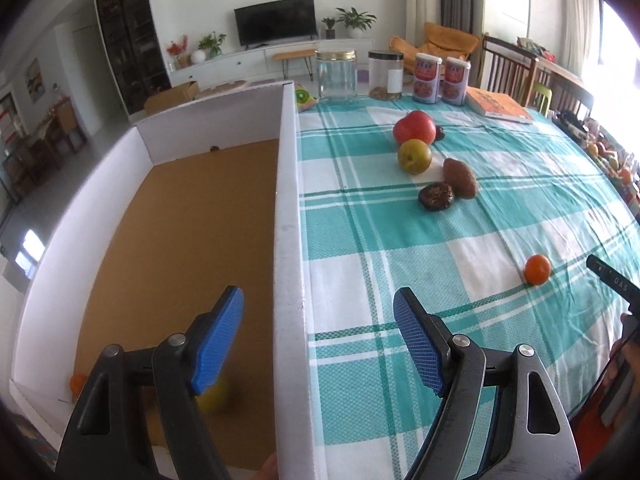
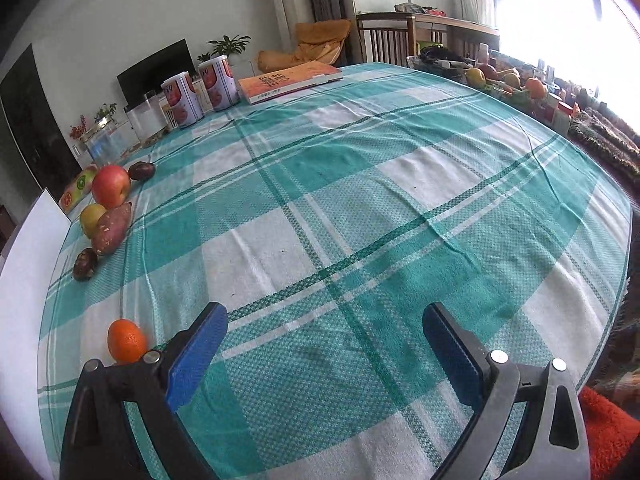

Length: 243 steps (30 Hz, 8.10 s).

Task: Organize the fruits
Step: 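Move both open tools back over the remaining fruits on the table, then grasp the dark brown round fruit with the left tool while the right tool grasps the sweet potato, then carry both fruits over the white box and open both tools to drop them, then move both open tools back over the yellow-green citrus and tangerine, then grasp the yellow-green citrus with the left tool while the right tool grasps the tangerine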

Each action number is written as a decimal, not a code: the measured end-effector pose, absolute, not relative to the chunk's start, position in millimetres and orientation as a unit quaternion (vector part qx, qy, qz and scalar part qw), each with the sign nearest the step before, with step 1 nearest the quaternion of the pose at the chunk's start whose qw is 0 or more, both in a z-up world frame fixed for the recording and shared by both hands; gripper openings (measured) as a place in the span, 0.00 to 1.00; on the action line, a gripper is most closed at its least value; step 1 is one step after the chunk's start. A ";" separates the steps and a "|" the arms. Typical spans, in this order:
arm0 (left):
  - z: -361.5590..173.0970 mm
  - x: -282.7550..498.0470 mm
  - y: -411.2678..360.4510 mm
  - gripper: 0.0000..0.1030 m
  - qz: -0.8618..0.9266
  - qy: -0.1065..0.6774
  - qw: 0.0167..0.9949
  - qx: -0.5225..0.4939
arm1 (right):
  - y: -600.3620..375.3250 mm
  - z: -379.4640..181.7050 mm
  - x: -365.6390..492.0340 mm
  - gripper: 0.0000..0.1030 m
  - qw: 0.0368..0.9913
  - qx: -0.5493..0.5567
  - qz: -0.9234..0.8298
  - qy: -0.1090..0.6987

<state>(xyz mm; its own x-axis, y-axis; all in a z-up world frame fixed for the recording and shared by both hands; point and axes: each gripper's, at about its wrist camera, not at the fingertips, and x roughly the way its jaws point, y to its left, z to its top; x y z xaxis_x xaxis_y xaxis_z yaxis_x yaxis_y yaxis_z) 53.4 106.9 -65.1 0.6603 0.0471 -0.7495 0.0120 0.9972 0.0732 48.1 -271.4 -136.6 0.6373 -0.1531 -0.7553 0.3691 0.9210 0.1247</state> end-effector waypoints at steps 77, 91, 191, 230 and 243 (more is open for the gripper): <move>-148.1 204.9 -12.3 0.40 -0.062 0.435 0.898 0.016 | -260.4 -152.2 59.8 1.00 0.875 0.092 -0.158 0.448; -129.5 103.6 3.9 0.40 -0.105 0.449 0.886 0.038 | -259.3 -152.8 60.8 1.00 0.875 0.089 -0.159 0.449; -34.4 39.8 178.2 0.78 0.123 0.373 0.920 0.017 | -64.2 -68.1 51.6 0.79 0.910 -0.001 0.197 0.366; -140.6 201.8 13.7 0.84 -0.069 0.446 0.884 -0.125 | -245.4 -129.5 37.2 0.82 0.905 0.189 -0.030 0.380; -150.6 288.0 6.9 0.65 -0.031 0.434 0.897 -0.072 | -249.4 -139.0 46.2 0.85 0.893 0.218 -0.009 0.394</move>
